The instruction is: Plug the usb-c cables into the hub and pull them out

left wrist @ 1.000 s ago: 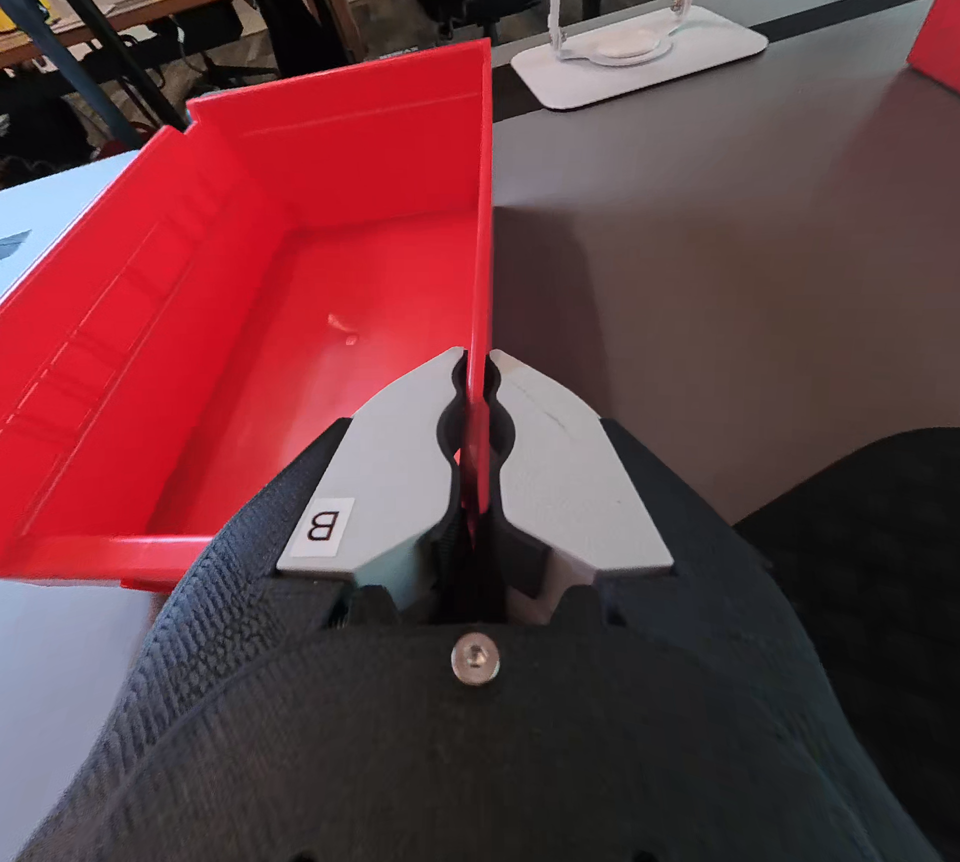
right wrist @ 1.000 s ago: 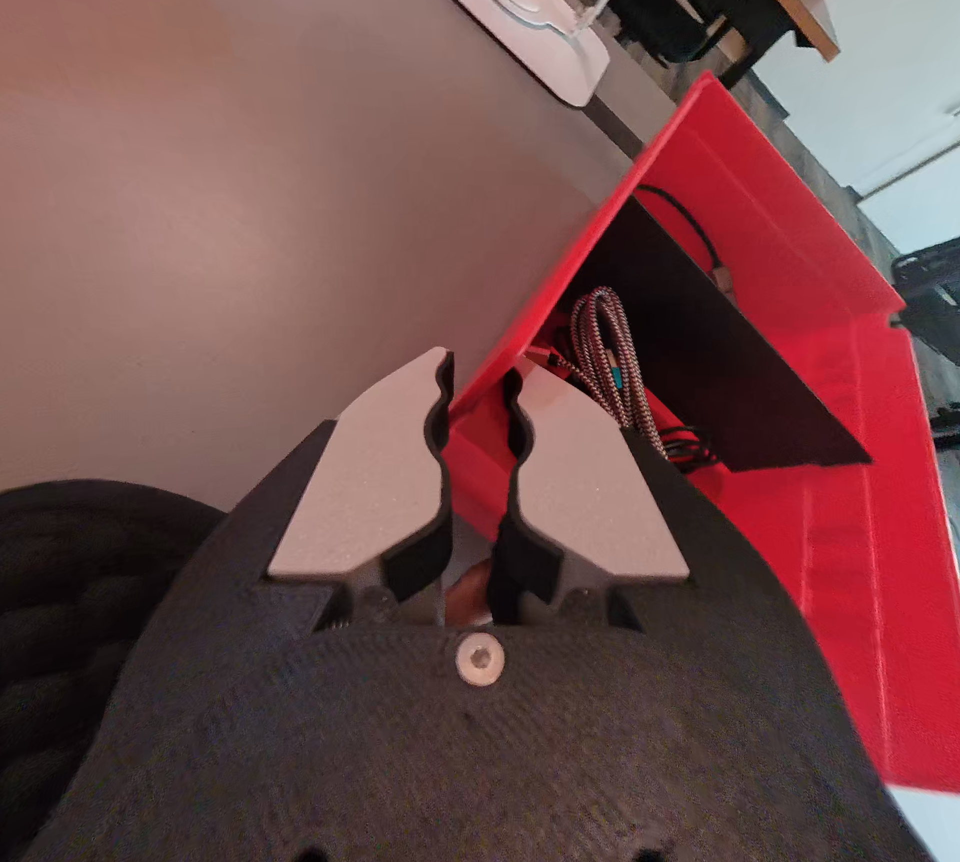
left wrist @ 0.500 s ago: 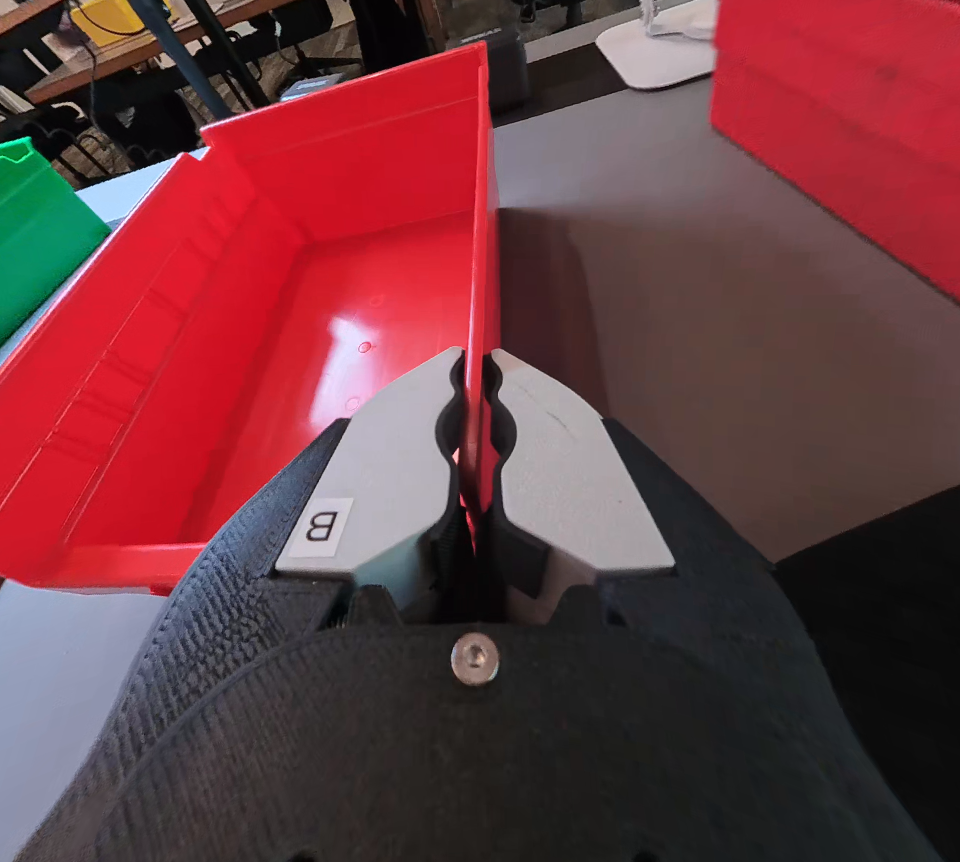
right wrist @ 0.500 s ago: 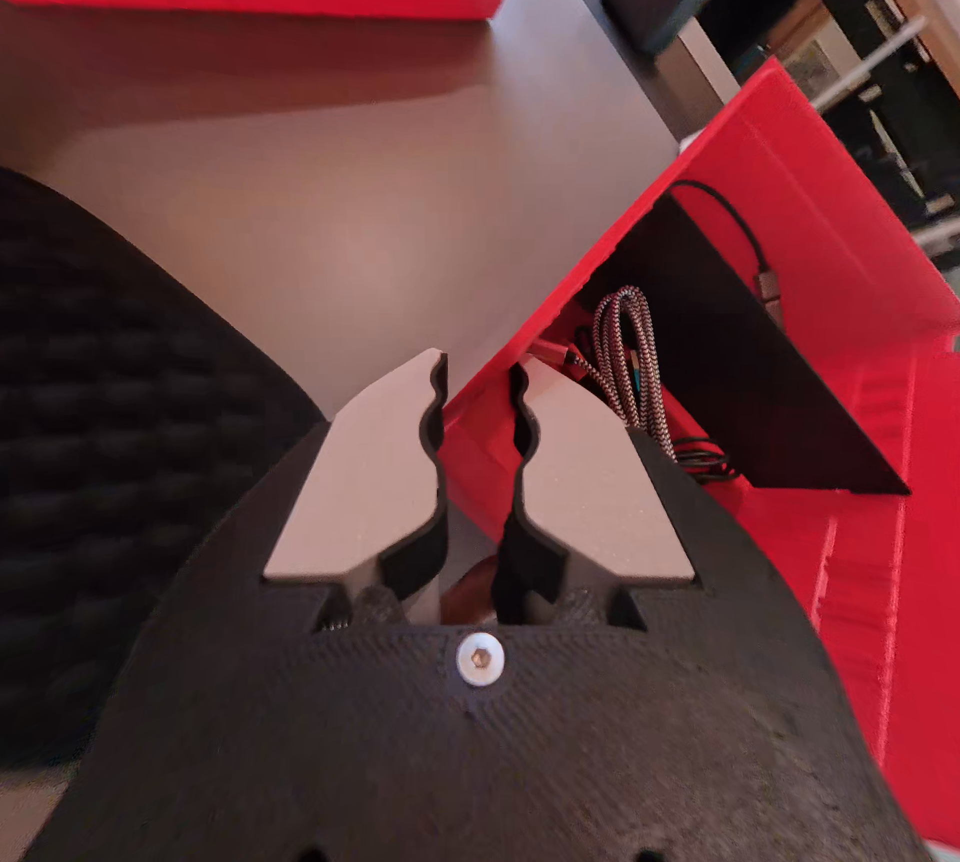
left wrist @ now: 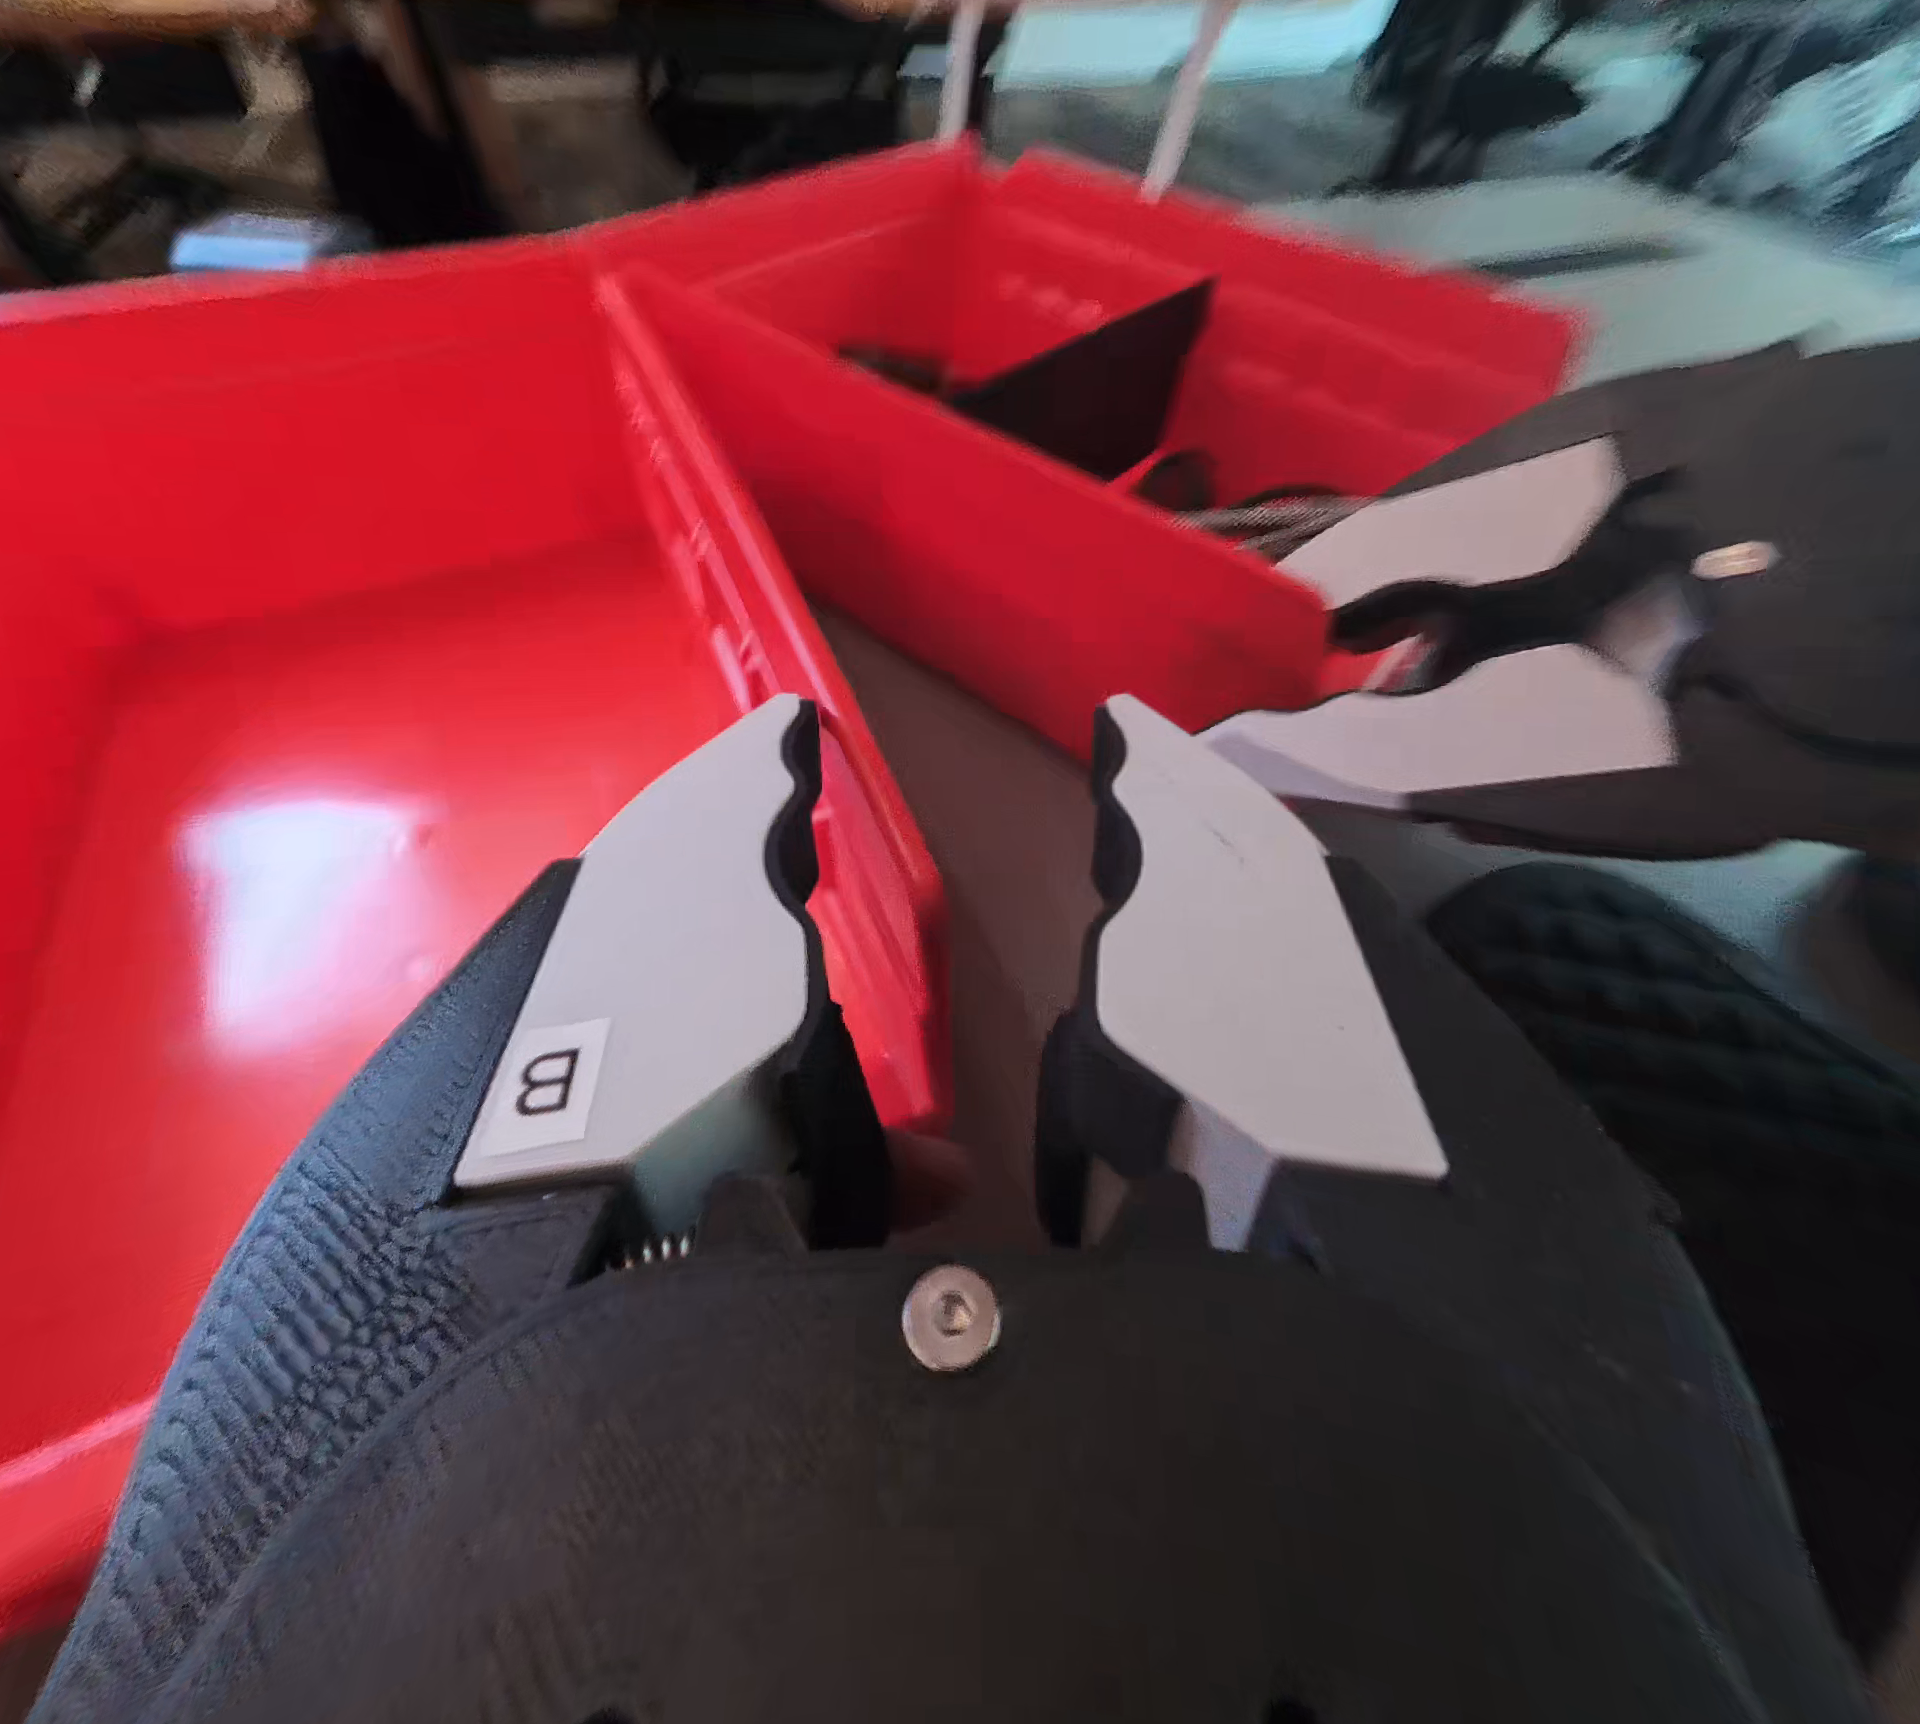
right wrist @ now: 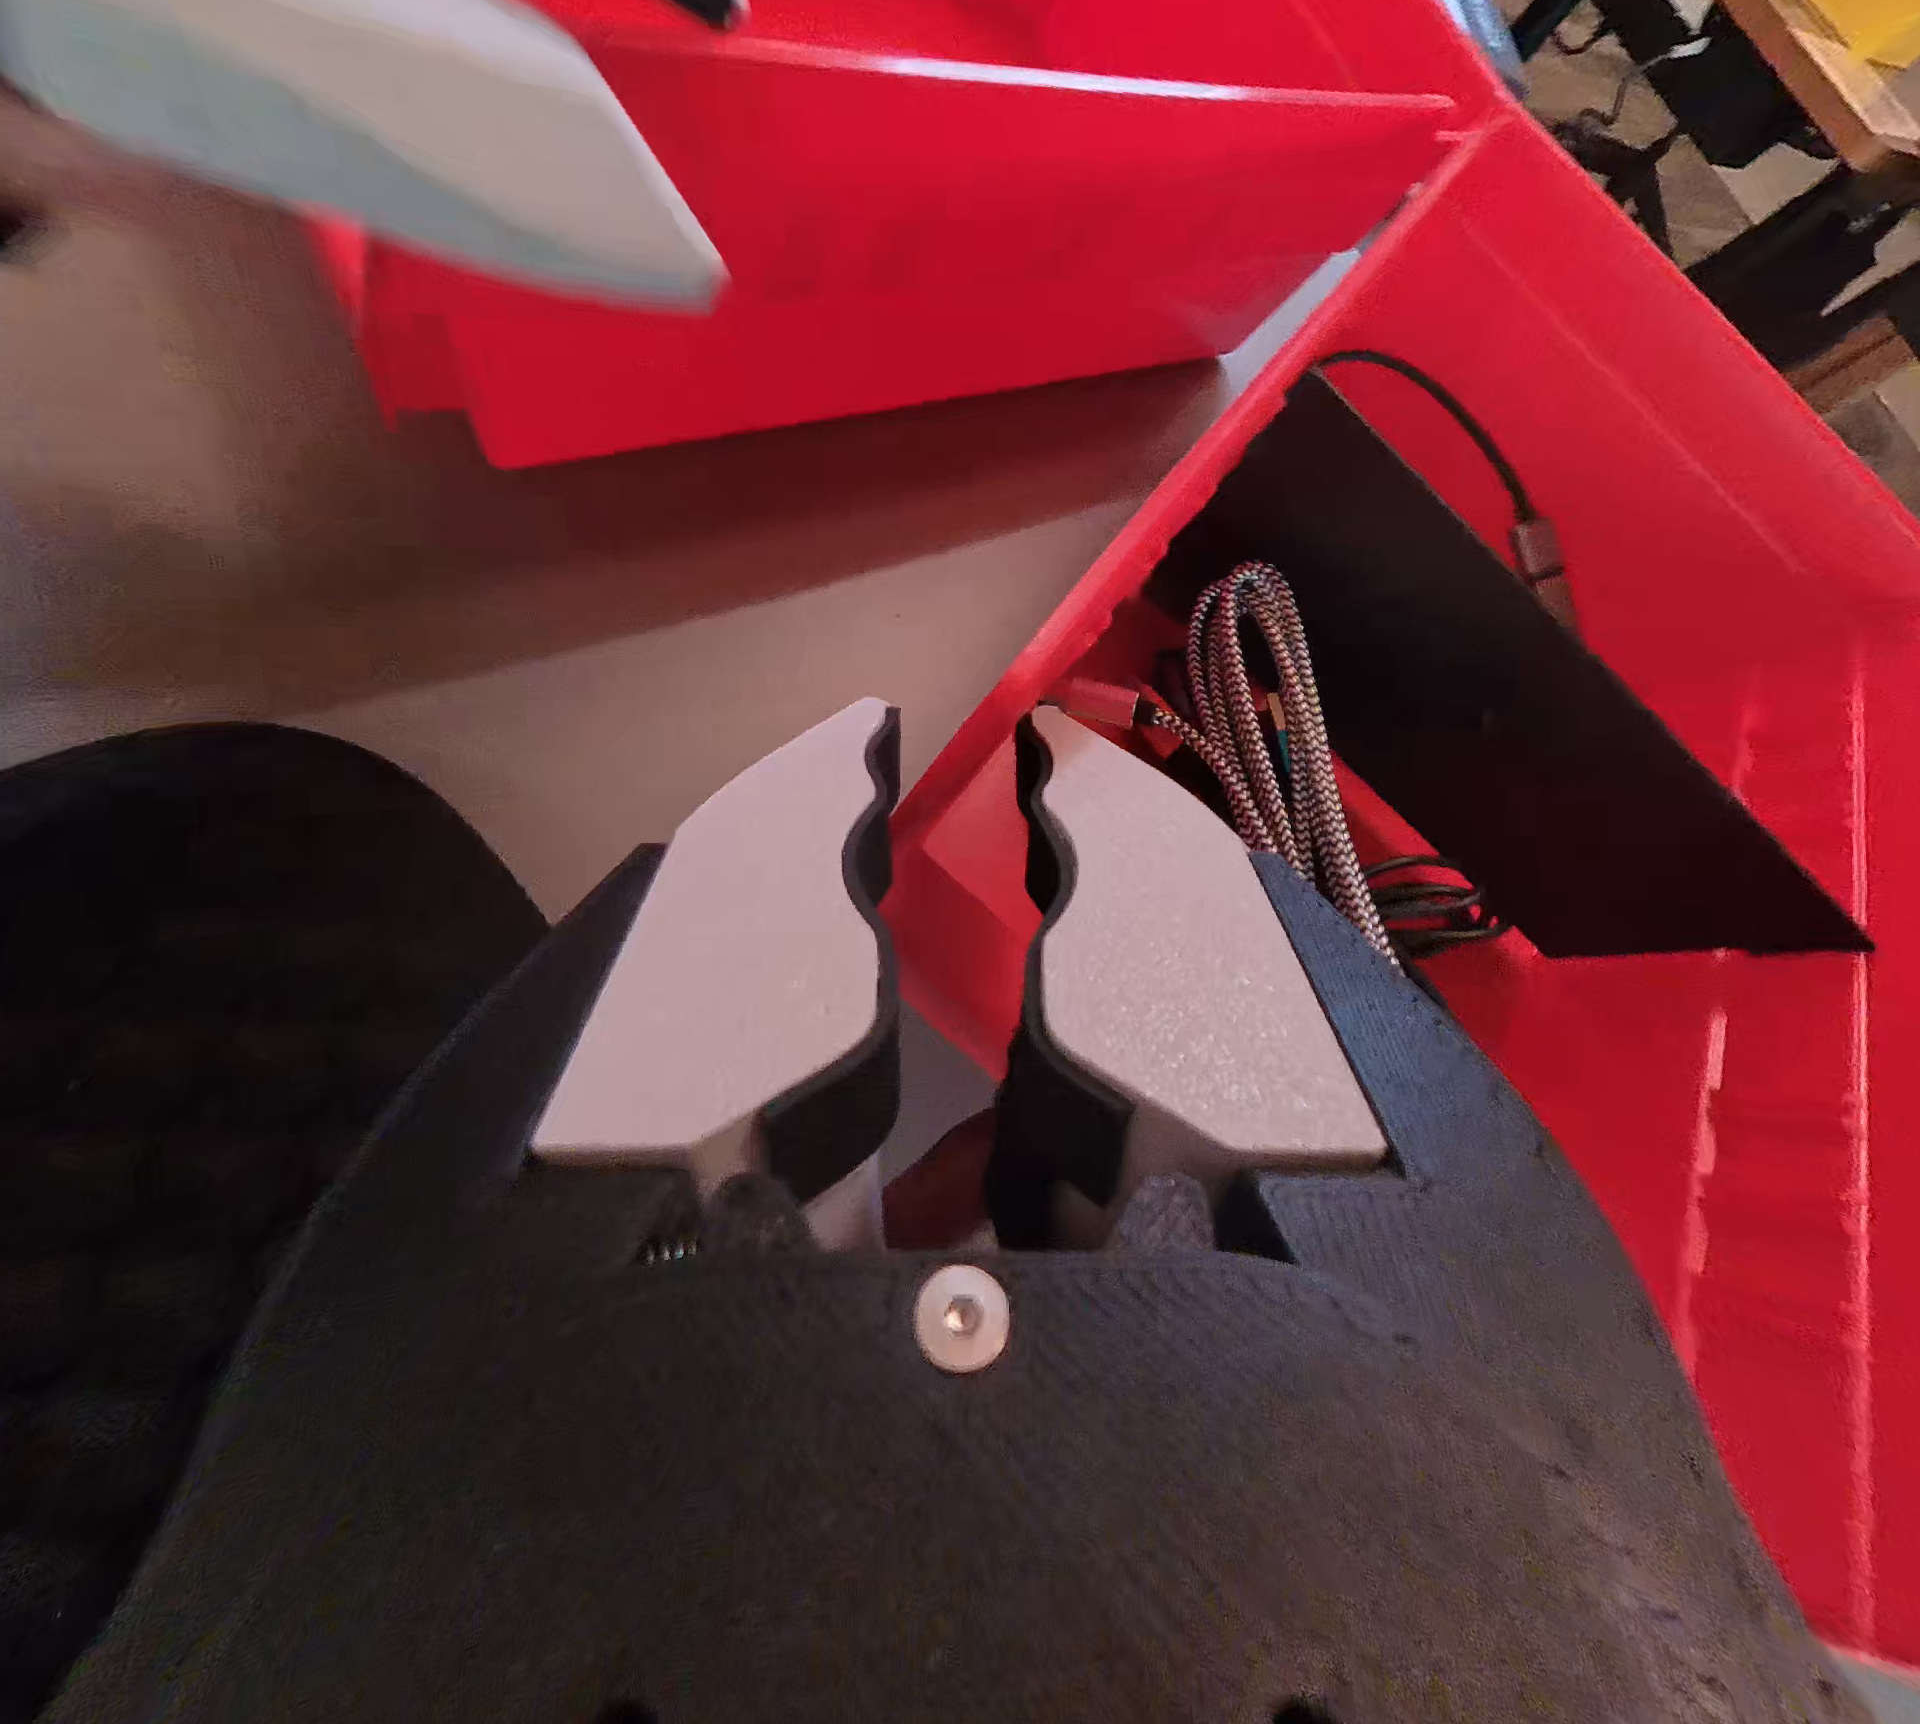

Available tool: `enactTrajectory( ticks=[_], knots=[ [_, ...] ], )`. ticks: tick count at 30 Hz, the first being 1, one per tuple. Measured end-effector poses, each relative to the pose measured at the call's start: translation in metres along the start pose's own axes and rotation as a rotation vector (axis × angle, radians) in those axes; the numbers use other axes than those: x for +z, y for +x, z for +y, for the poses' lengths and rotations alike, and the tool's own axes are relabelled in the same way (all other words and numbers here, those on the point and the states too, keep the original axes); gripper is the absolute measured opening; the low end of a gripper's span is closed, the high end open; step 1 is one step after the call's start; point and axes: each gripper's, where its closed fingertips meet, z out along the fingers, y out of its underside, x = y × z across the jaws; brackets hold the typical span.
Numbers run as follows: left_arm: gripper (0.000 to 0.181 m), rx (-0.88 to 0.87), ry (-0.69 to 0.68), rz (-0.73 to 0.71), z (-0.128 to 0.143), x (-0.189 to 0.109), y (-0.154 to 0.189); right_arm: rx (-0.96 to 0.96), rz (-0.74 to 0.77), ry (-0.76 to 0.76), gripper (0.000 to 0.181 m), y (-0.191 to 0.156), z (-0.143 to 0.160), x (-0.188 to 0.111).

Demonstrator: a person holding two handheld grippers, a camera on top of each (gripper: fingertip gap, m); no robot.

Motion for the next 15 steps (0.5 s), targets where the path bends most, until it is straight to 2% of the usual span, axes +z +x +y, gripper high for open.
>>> enactTrajectory(
  ticks=[2, 4, 6, 7, 8, 9, 11, 13, 15],
  knots=[
    [0.048, 0.022, 0.174, 0.076, -0.029, -0.027, 0.002, 0.031, 0.057, 0.051, 0.029, 0.007, -0.001, -0.005],
    [0.048, 0.042, 0.354, 0.010, -0.053, -0.062, -0.019, 0.055, 0.132, 0.147, 0.038, 0.015, -0.012, -0.016],
    [0.055, 0.031, 0.478, -0.292, -0.059, -0.101, -0.074, 0.082, 0.169, 0.344, 0.046, 0.016, -0.040, -0.036],
    [0.065, 0.044, 0.484, -0.475, -0.052, -0.119, -0.105, 0.108, 0.160, 0.451, 0.047, 0.012, -0.056, -0.047],
    [0.078, 0.072, 0.442, -0.610, -0.039, -0.130, -0.131, 0.146, 0.134, 0.534, 0.048, 0.006, -0.068, -0.056],
    [0.089, 0.064, 0.354, -0.682, -0.020, -0.131, -0.152, 0.187, 0.095, 0.586, 0.054, -0.003, -0.077, -0.060],
    [0.097, -0.032, 0.161, -0.617, 0.020, -0.111, -0.169, 0.252, 0.003, 0.606, 0.070, -0.024, -0.084, -0.055],
    [0.097, -0.116, 0.088, -0.541, 0.045, -0.090, -0.173, 0.267, -0.062, 0.556, 0.075, -0.044, -0.080, -0.038],
    [0.083, -0.134, 0.032, -0.541, 0.055, -0.081, -0.174, 0.253, -0.072, 0.471, 0.078, -0.055, -0.069, -0.022]
  ],
)
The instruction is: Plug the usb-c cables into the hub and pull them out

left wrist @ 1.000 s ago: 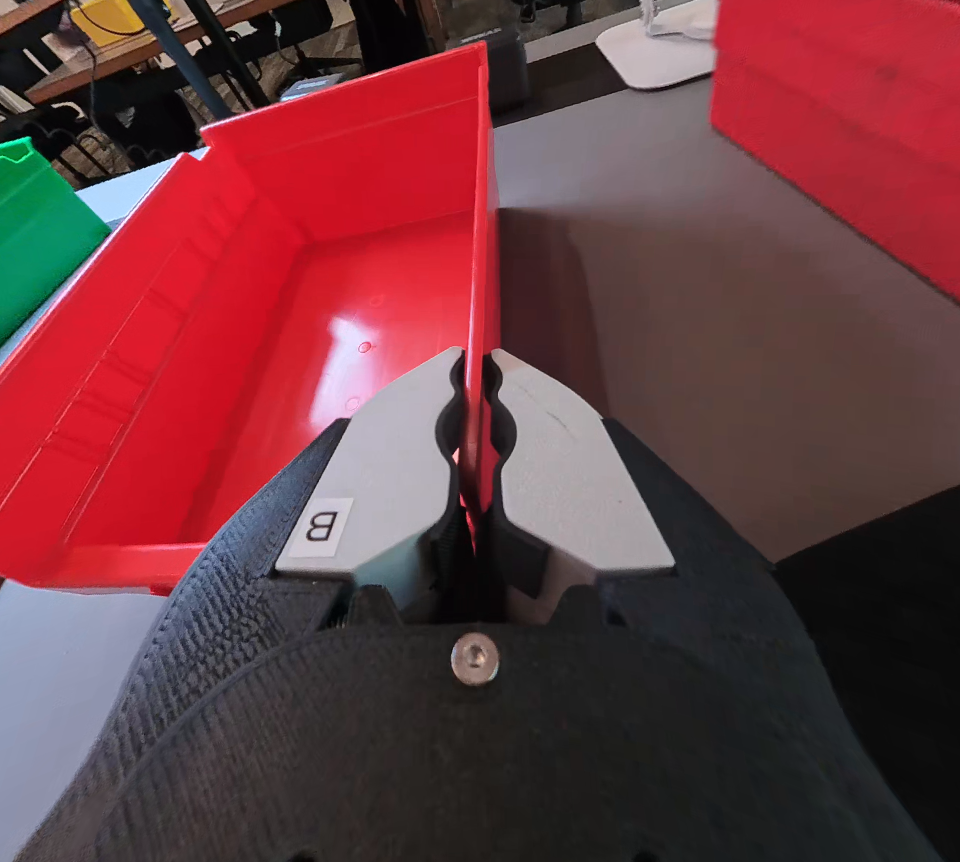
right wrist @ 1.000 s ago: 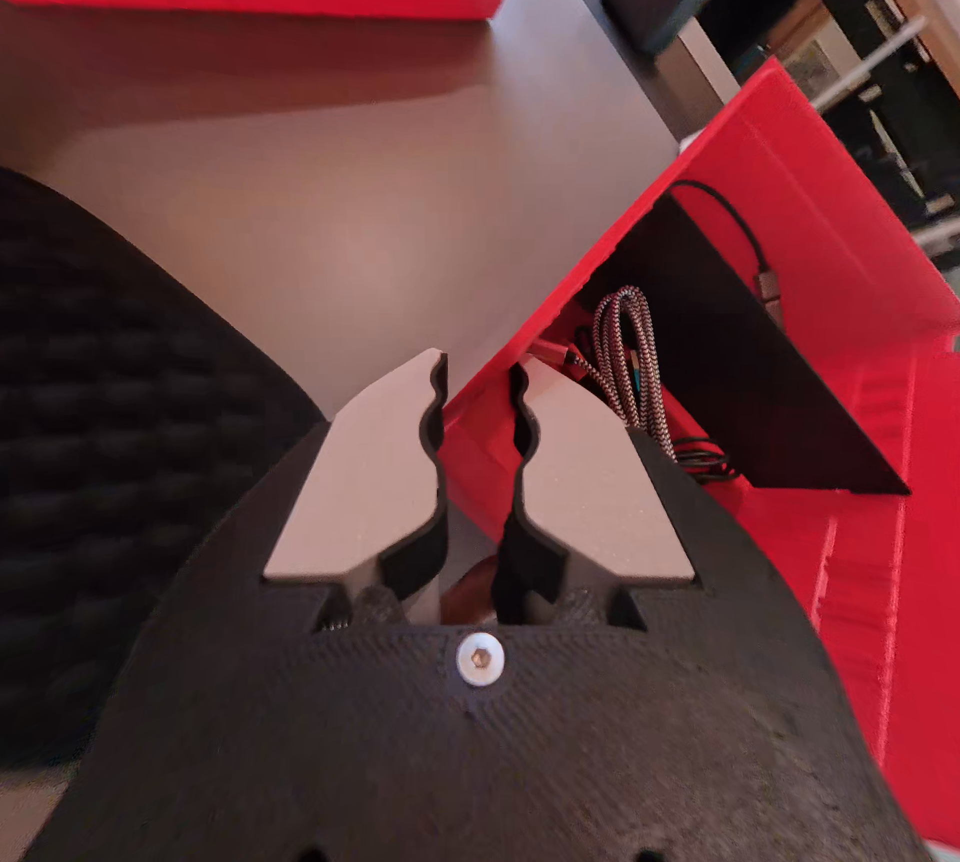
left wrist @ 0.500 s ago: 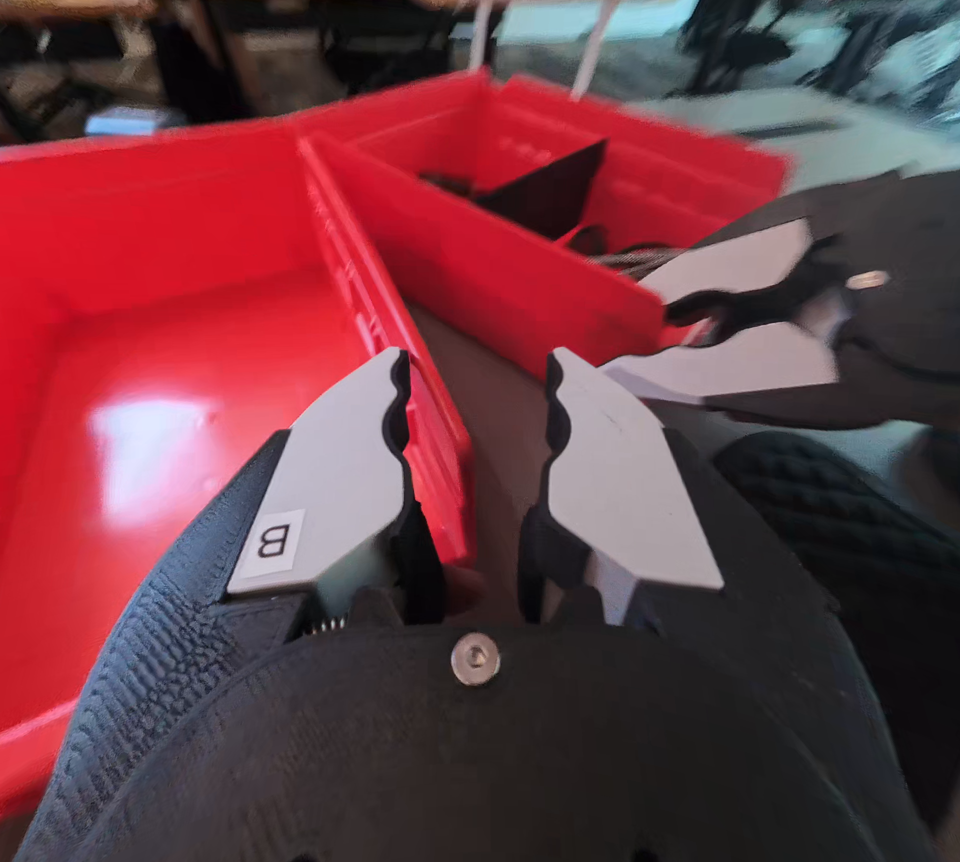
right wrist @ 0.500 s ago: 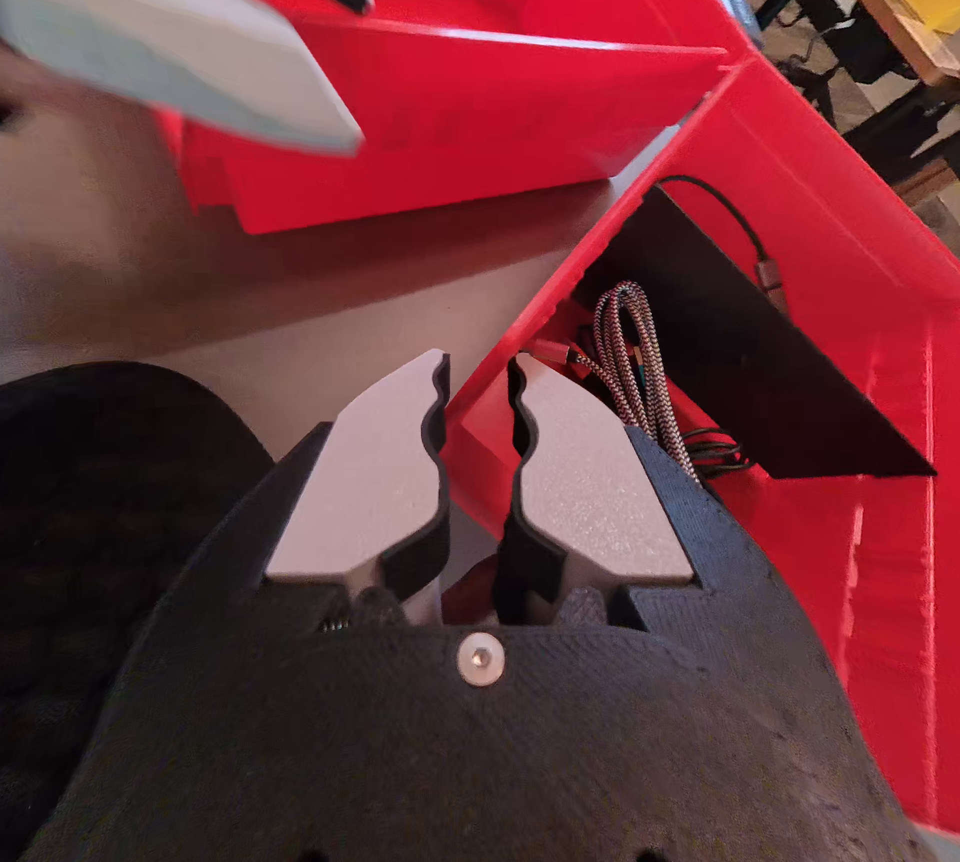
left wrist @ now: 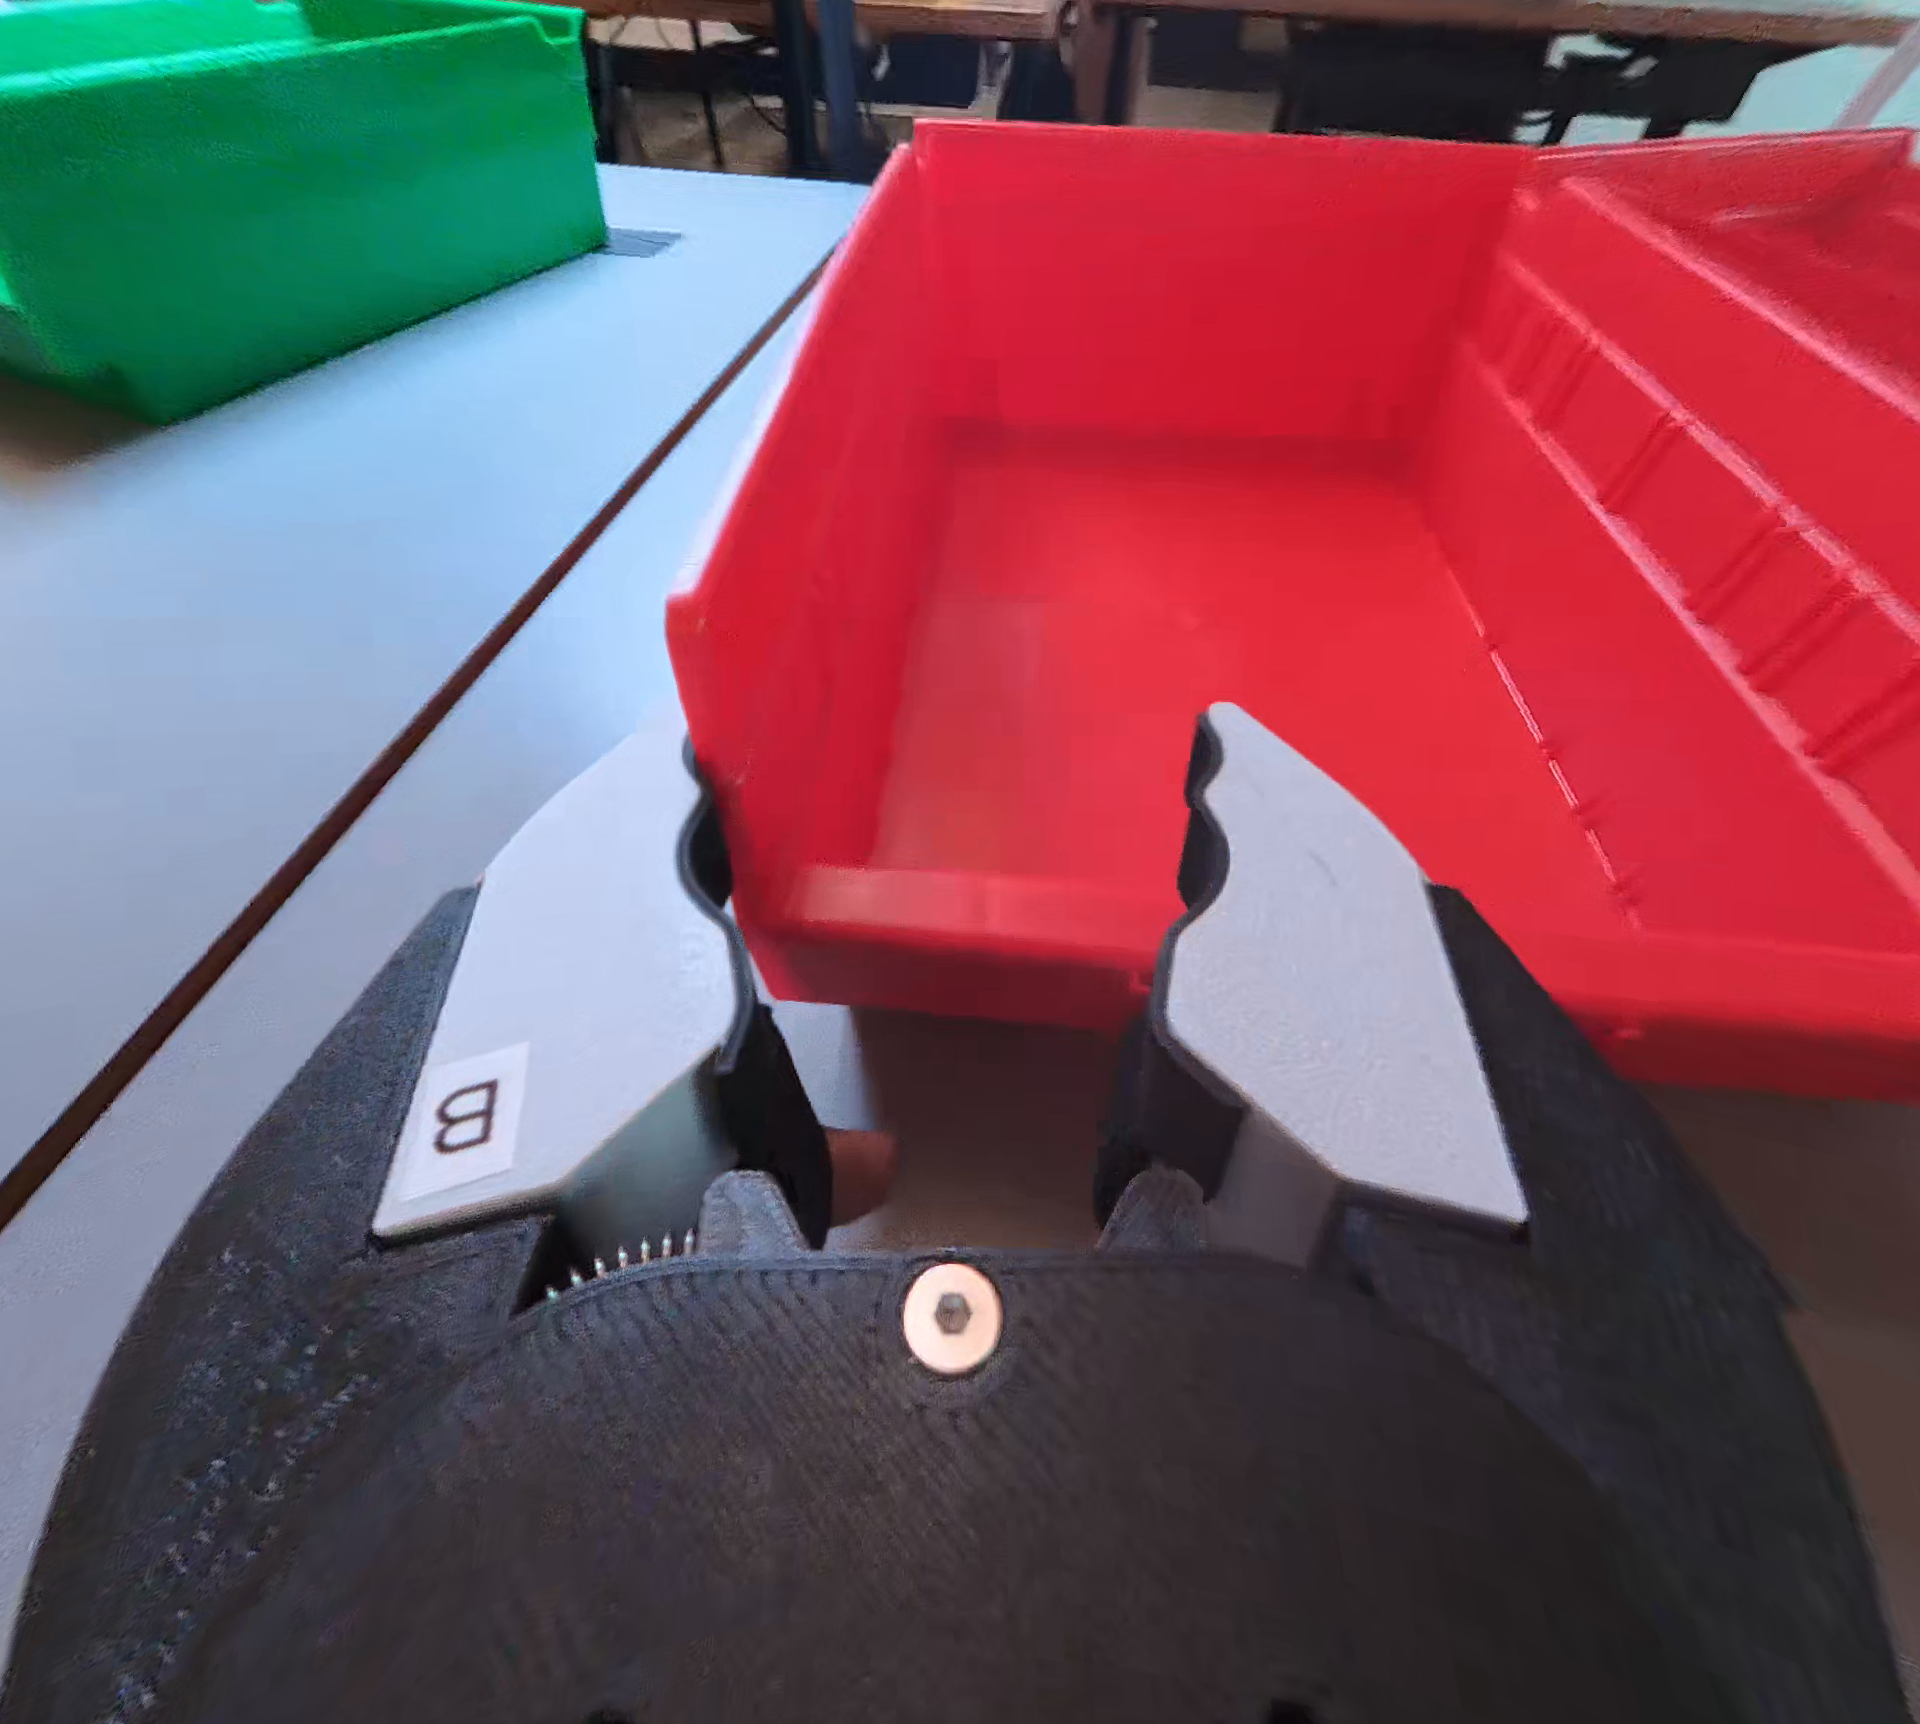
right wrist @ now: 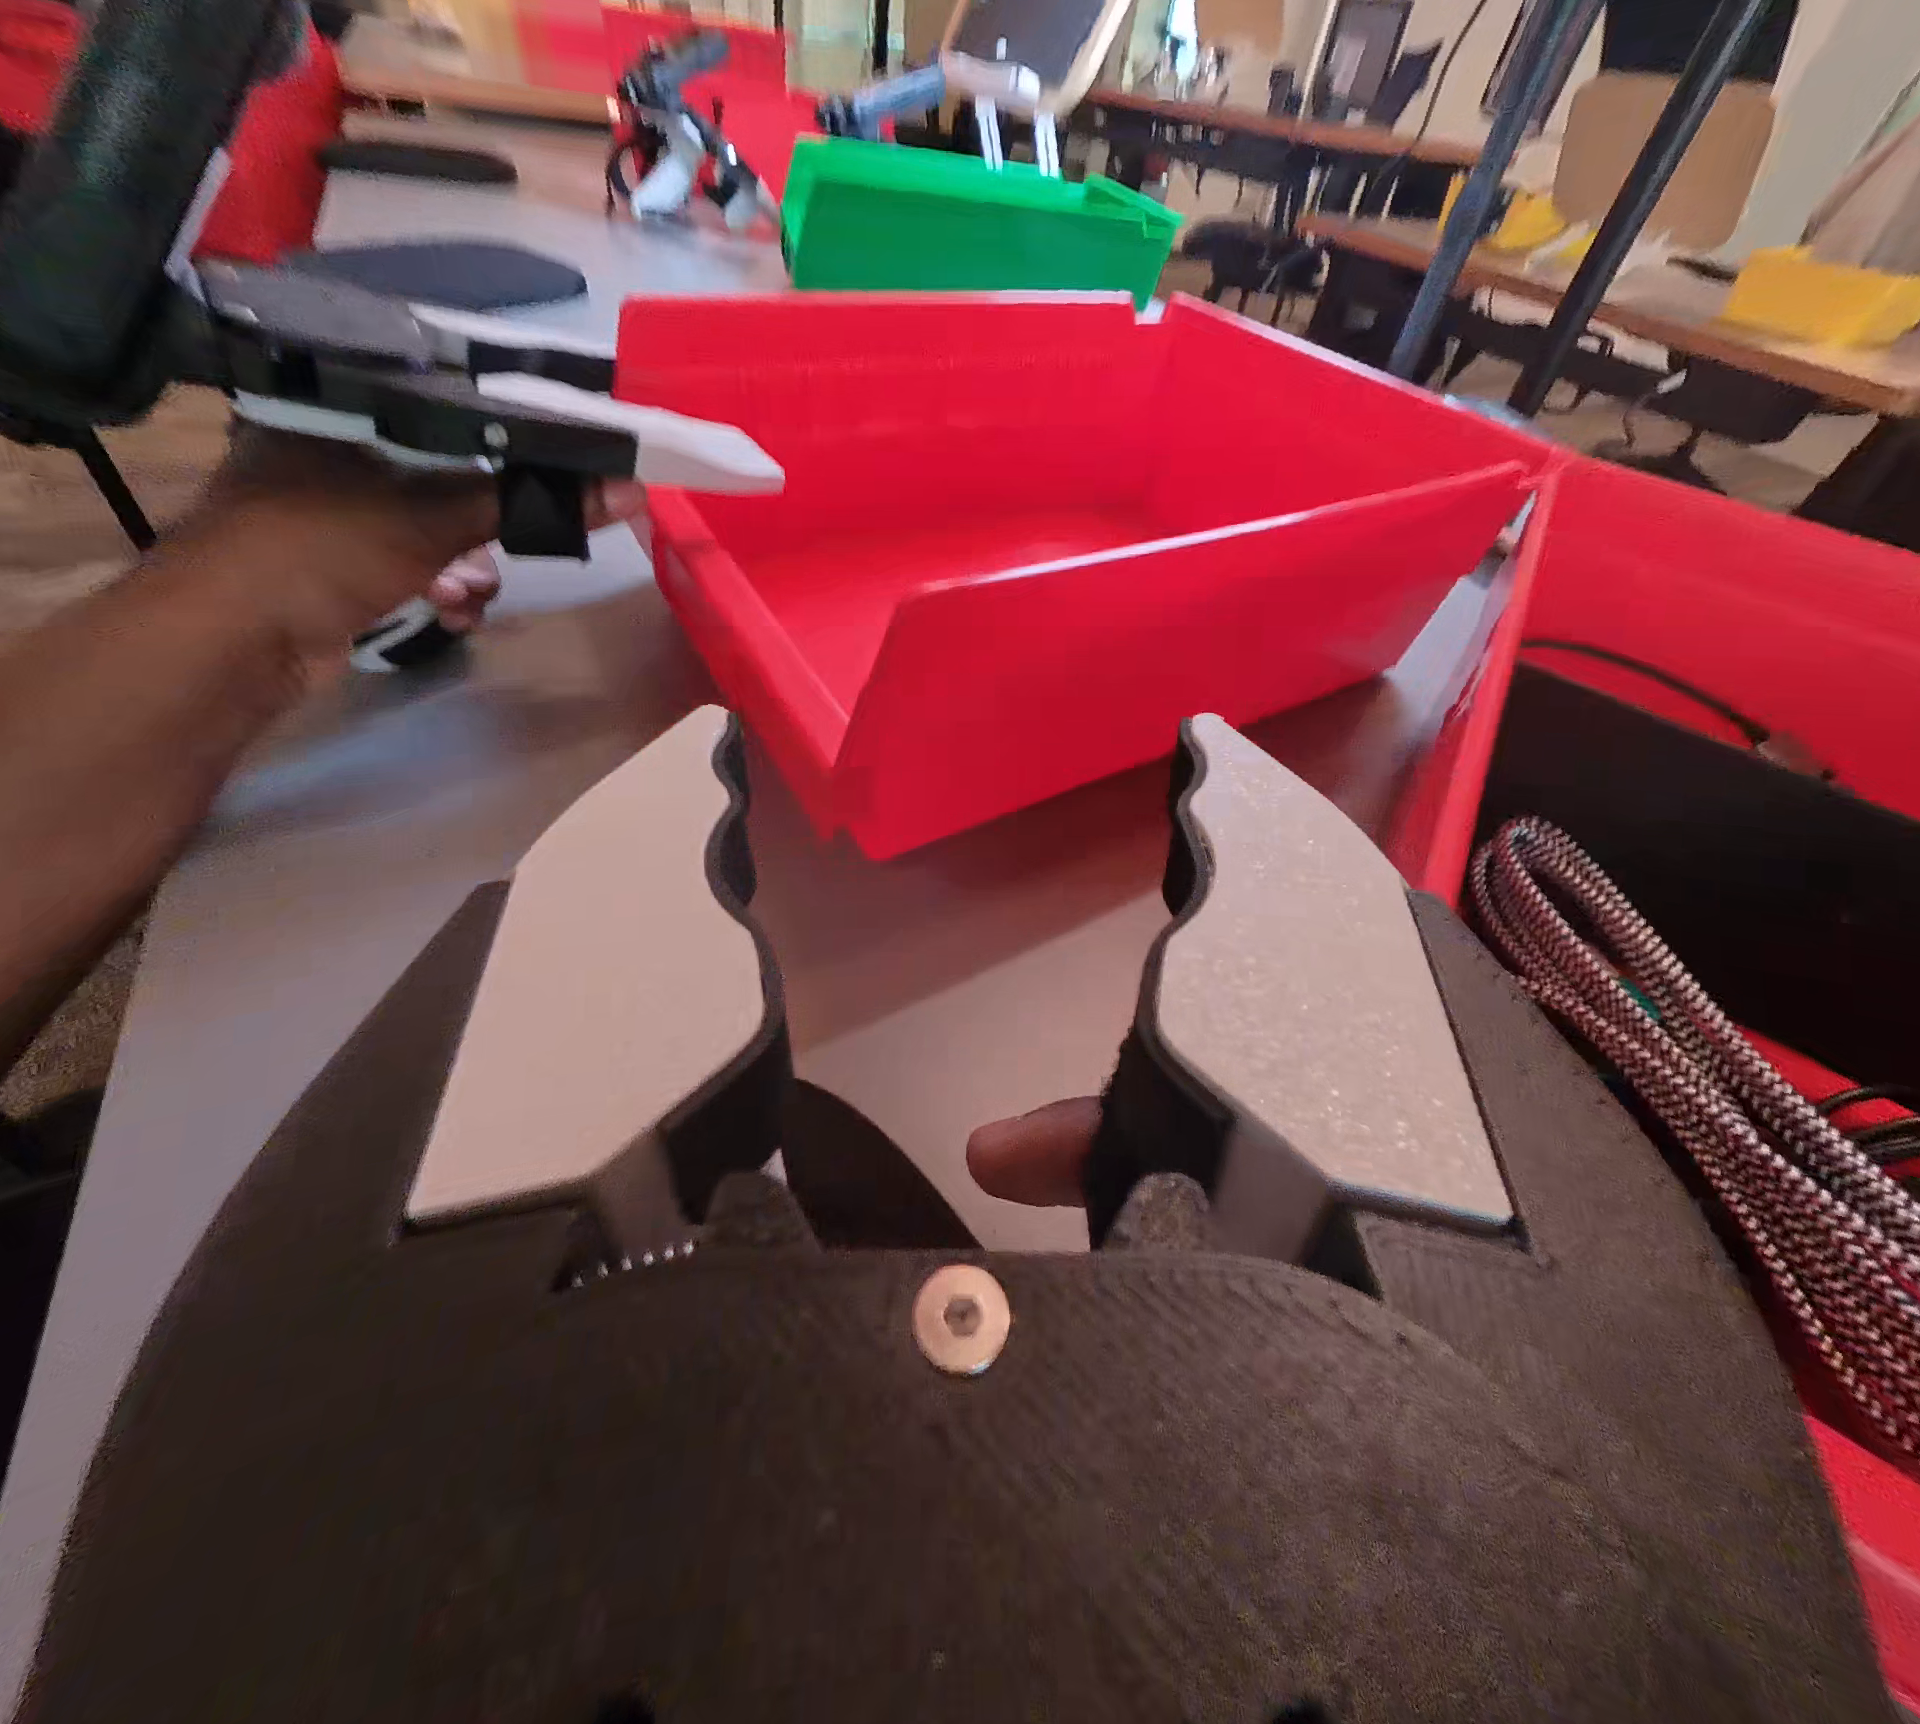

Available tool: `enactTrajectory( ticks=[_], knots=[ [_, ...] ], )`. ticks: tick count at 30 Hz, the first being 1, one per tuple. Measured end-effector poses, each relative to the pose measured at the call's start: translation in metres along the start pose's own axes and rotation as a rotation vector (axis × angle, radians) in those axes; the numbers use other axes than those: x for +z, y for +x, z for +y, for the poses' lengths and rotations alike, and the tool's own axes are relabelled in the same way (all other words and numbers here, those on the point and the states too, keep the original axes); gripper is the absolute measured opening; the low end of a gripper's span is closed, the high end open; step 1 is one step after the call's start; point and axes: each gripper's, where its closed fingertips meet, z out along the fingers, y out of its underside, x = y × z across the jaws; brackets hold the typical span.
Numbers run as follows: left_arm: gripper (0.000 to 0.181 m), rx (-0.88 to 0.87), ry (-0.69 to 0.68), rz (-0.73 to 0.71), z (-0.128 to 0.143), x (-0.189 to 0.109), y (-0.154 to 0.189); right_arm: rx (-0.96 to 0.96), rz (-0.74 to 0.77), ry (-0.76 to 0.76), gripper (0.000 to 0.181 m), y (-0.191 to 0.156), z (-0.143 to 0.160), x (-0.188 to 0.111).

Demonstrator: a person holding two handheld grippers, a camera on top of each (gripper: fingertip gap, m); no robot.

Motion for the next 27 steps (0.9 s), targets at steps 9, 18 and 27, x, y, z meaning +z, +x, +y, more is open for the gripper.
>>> enactTrajectory(
  ticks=[9, 18, 27],
  knots=[
    [0.002, 0.064, -0.229, 0.048, 0.015, -0.039, -0.006, -0.019, 0.116, -0.169, 0.064, 0.011, 0.025, 0.012],
    [0.060, 0.003, -0.204, 0.172, 0.017, -0.034, 0.003, -0.042, 0.068, -0.263, 0.068, 0.002, 0.033, 0.024],
    [0.004, 0.232, 0.030, -0.075, -0.043, -0.059, 0.008, -0.216, 0.230, -0.204, 0.018, 0.012, 0.011, 0.026]
  ],
)
